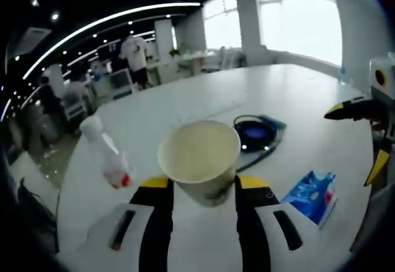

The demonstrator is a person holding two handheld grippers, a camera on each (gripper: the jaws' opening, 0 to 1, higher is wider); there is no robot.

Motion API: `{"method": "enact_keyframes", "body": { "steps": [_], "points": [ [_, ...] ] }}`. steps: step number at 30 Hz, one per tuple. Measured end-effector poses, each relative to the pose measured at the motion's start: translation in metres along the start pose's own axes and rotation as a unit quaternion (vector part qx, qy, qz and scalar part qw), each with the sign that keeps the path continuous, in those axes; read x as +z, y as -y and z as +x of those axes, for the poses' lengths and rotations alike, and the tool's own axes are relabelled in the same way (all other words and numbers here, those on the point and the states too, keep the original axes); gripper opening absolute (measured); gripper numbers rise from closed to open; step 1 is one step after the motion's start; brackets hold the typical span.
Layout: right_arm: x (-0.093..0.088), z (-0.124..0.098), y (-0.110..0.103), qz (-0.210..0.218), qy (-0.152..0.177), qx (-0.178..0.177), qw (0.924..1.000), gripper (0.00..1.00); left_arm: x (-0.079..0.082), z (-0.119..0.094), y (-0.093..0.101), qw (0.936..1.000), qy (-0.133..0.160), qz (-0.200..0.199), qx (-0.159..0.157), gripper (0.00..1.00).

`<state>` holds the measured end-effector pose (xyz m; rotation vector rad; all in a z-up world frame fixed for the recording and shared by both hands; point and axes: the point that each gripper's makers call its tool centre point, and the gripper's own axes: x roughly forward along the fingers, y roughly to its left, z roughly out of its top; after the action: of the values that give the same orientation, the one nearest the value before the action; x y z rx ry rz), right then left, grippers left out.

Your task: Arrange the tabletop items into an orderly group along one side of the table until the central work area is clear of visible clutter.

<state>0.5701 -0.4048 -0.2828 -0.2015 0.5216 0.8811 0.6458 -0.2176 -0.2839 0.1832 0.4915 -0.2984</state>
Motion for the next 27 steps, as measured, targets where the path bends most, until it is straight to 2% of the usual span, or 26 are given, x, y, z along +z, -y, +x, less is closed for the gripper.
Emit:
{"method": "enact_keyframes", "body": {
  "steps": [10, 16, 23, 27],
  "points": [
    [-0.011, -0.005, 0.005, 0.006, -0.011, -0.005, 0.9999, 0.99, 0.002, 0.024, -0.011, 1.0, -0.003, 0.007, 0.004, 0.37],
    [-0.014, -0.008, 0.008, 0.013, -0.006, -0.01, 0.9998, 0.99, -0.002, 0.044, -0.012, 0.999, -0.016, 0.042, 0.004, 0.37],
    [-0.028, -0.005, 0.008, 0.021, -0.019, -0.008, 0.9995, 0.99, -0.007, 0.063, -0.017, 0.9996, -0.018, 0.024, 0.005, 0.37],
    [-0.03, -0.006, 0.009, 0.027, -0.023, -0.007, 0.9994, 0.99, -0.015, 0.072, -0.027, 0.9989, -0.029, 0.036, 0.014, 0.37]
  ]
}}
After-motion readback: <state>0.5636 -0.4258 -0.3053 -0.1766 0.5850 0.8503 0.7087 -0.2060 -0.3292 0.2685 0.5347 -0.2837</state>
